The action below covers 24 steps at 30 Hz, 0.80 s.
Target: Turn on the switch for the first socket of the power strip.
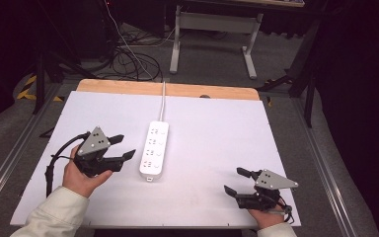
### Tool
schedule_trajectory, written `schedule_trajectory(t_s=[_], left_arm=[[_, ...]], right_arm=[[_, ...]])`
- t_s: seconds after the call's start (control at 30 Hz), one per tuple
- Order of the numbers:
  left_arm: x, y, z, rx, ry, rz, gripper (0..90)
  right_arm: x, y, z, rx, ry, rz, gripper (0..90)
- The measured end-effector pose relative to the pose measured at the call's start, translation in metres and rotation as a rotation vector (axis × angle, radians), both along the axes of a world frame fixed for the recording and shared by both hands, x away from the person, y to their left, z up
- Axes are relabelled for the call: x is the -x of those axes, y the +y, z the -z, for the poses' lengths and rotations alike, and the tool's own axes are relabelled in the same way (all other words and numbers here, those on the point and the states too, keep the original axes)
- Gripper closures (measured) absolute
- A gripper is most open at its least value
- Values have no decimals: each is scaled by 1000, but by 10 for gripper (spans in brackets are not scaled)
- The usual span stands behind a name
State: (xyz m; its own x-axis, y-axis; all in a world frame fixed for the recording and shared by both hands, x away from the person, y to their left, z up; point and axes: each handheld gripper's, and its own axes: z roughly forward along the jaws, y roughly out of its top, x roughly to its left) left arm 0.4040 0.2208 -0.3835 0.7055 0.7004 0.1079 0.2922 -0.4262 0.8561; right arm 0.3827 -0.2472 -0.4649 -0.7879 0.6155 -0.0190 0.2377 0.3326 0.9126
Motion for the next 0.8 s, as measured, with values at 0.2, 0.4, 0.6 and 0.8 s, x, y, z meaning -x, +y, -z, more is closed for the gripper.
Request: schedule_trajectory(t_s=[0.2, 0.4, 0.6, 0.8], left_arm=[[-15, -6, -5, 3, 30, 33, 388], [-26, -13, -9, -11, 24, 47, 386], [-43, -21, -12, -24, 58, 50, 396], [-52, -28, -14, -46, 47, 56, 394]], right_arm=[[-1, -1, 5, 12, 18, 20, 246], [-2, 0, 7, 27, 14, 28, 246], [-3, 1, 9, 27, 21, 33, 246], [-2, 0, 9, 19, 22, 27, 246]])
